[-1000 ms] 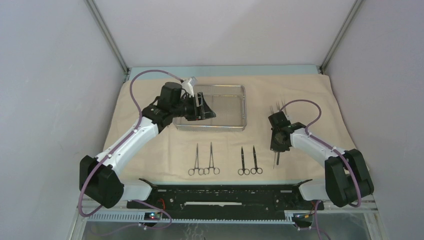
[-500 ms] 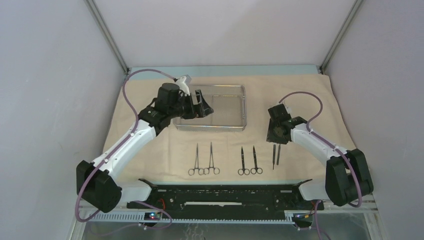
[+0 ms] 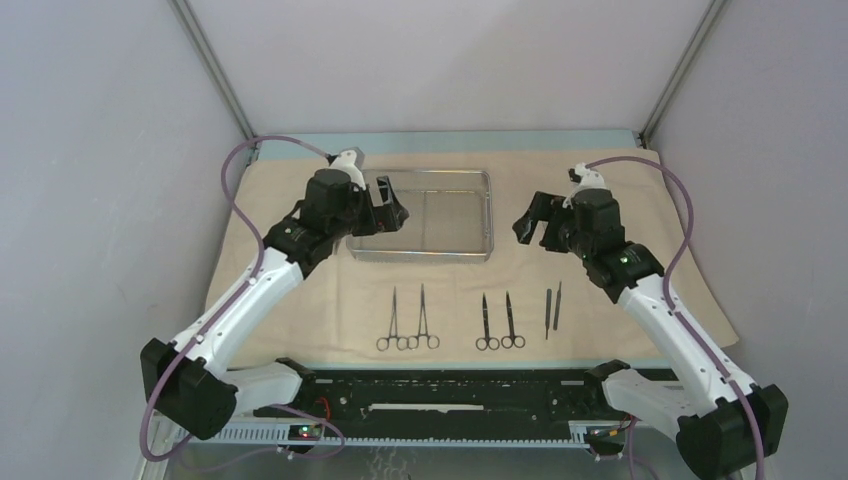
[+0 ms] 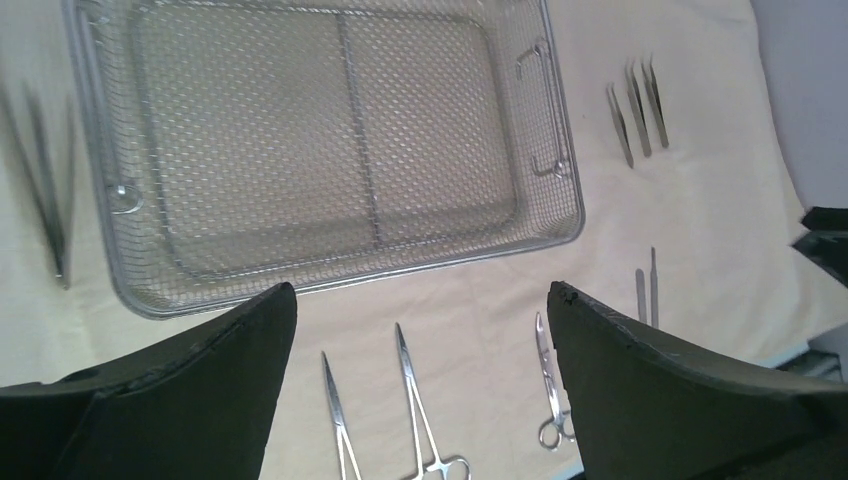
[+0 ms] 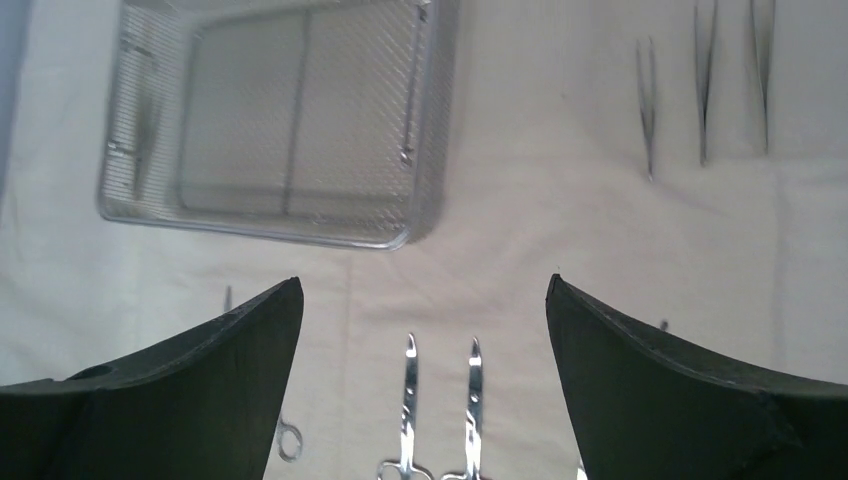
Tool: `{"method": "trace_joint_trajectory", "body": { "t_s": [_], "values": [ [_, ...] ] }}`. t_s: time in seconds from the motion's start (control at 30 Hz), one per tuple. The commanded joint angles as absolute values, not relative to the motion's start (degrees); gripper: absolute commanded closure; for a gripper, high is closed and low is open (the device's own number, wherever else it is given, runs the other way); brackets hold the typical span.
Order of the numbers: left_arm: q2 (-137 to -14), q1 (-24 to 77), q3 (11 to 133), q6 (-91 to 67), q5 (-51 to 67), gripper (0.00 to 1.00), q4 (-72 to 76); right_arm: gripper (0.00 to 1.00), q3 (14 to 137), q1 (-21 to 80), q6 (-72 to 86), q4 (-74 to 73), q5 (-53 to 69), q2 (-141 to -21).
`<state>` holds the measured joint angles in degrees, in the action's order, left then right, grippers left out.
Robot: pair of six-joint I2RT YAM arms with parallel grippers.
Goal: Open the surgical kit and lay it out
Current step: Reset both arms
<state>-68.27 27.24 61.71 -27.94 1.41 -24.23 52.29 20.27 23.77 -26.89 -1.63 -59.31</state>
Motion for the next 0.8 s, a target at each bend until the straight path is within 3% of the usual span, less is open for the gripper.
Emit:
{"method": "trace_joint_trajectory", "body": {
  "t_s": [0.0,0.77],
  "values": [
    [-64.51,27.33,63.83,-26.13,-5.17,0.0,-23.27,0.0,54.3,20.25,21.9,-18.84,2.23,-56.32],
    [-60.71,27.33,62.25,-22.72,-7.1,0.0,-23.1,0.0,54.4,20.21,22.41,-13.55,4.94,-57.72]
  ]
}}
